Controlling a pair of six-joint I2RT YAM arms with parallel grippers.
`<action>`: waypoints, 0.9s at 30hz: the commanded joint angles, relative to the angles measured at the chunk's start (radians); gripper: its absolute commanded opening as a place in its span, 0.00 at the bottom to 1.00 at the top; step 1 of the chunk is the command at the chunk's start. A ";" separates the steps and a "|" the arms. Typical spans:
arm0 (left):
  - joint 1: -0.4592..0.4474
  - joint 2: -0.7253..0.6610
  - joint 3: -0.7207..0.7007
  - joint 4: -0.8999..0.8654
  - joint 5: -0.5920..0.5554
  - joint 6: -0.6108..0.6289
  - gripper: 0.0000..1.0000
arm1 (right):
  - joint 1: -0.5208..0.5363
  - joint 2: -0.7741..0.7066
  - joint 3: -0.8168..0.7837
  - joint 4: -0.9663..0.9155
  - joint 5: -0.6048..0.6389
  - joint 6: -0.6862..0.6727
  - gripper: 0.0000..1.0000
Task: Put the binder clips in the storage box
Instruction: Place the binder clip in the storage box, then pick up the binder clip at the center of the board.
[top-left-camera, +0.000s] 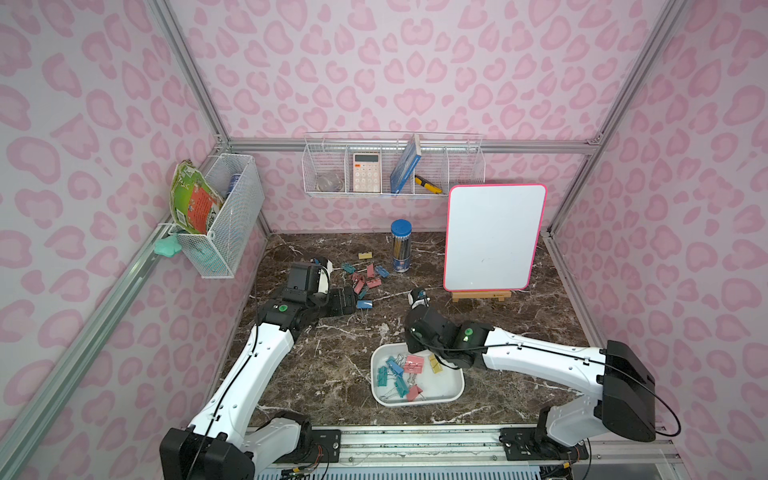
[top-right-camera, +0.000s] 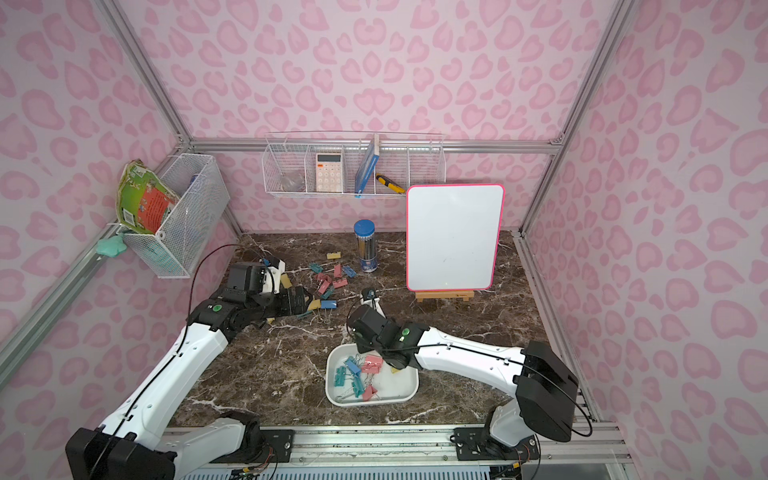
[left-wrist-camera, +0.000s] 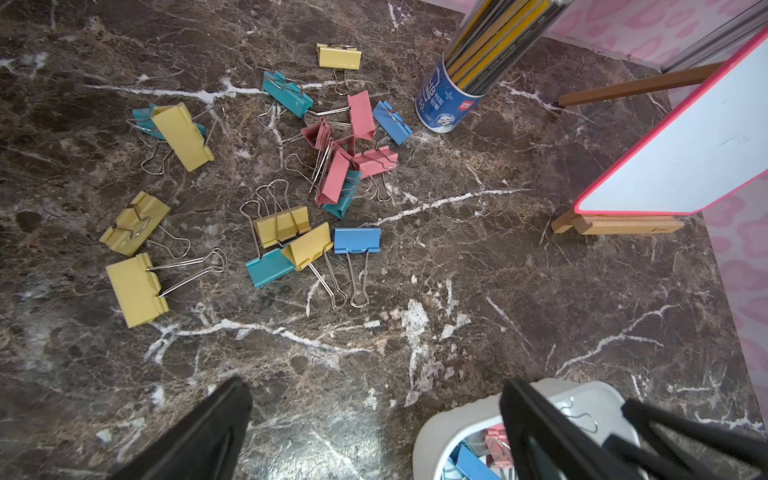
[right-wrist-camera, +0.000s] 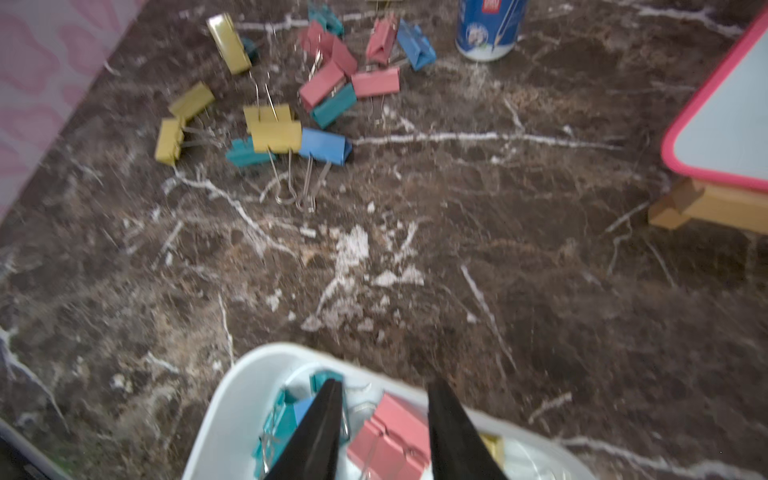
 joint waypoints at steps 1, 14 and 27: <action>0.001 -0.008 -0.001 0.015 -0.014 0.006 0.99 | -0.086 0.043 0.033 0.254 -0.124 -0.085 0.38; 0.001 -0.026 -0.002 0.010 -0.050 0.010 0.99 | -0.257 0.606 0.463 0.479 -0.227 0.379 0.35; 0.001 -0.020 0.000 0.010 -0.040 0.008 0.99 | -0.278 0.903 0.785 0.249 -0.300 0.531 0.39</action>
